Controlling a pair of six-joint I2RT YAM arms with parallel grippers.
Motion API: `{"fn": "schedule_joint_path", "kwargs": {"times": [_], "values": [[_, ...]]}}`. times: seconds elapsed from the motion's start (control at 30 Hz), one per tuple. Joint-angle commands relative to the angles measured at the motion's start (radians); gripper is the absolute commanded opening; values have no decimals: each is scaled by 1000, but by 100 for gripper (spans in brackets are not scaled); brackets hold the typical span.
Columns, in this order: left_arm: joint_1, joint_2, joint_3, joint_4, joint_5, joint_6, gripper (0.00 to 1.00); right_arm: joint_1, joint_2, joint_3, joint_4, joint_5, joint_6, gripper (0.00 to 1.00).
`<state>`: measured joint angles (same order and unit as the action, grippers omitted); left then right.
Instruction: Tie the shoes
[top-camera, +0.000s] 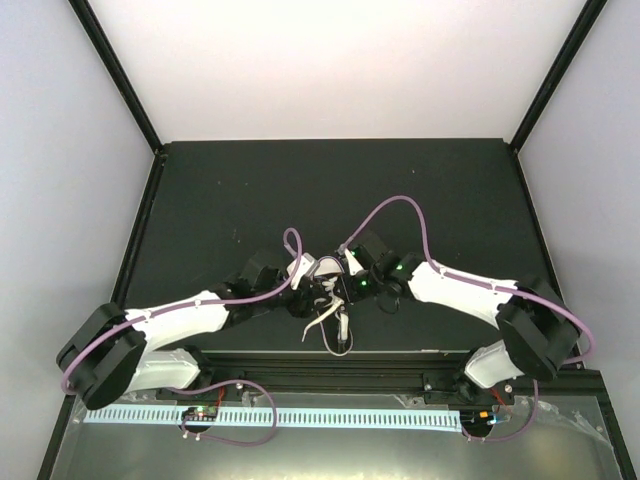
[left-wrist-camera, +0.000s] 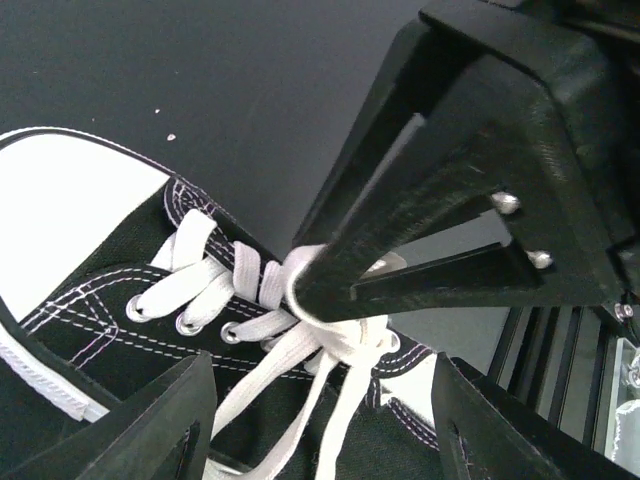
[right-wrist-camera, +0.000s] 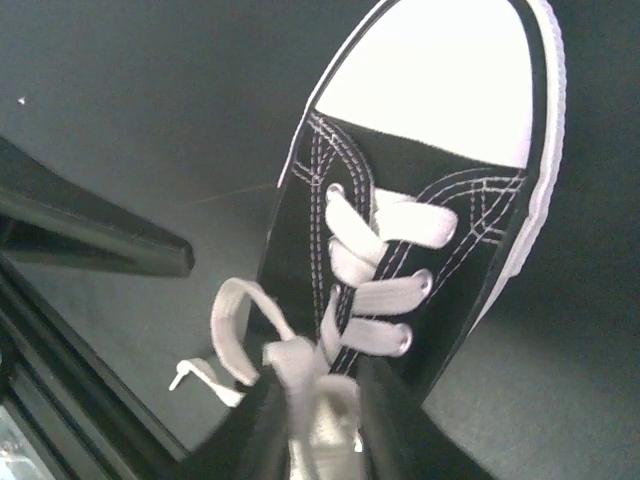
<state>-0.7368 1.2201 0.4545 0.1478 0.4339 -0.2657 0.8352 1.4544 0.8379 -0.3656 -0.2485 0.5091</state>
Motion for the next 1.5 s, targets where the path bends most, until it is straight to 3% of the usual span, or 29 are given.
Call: {"fn": "schedule_joint_path", "kwargs": {"times": [0.0, 0.27, 0.47, 0.63, 0.83, 1.1, 1.47], "values": [[-12, 10, 9, 54, -20, -15, 61, -33, 4, 30, 28, -26, -29, 31], [-10, -33, -83, 160, -62, -232, 62, -146, -180, -61, -5, -53, -58, 79], [-13, -10, -64, 175, 11, -163, 62, -212, -291, -192, 71, -186, -92, 88], [-32, 43, 12, 92, 44, -18, 60, -213, -322, -349, 261, -352, -93, 77], [-60, 110, 72, 34, 37, 71, 59, -212, -262, -384, 357, -435, -101, 62], [-80, 149, 99, 32, -19, 82, 56, -210, -149, -349, 373, -448, -134, 46], [-90, 195, 133, 27, -63, 88, 44, -210, -89, -336, 414, -438, -132, 26]]}}
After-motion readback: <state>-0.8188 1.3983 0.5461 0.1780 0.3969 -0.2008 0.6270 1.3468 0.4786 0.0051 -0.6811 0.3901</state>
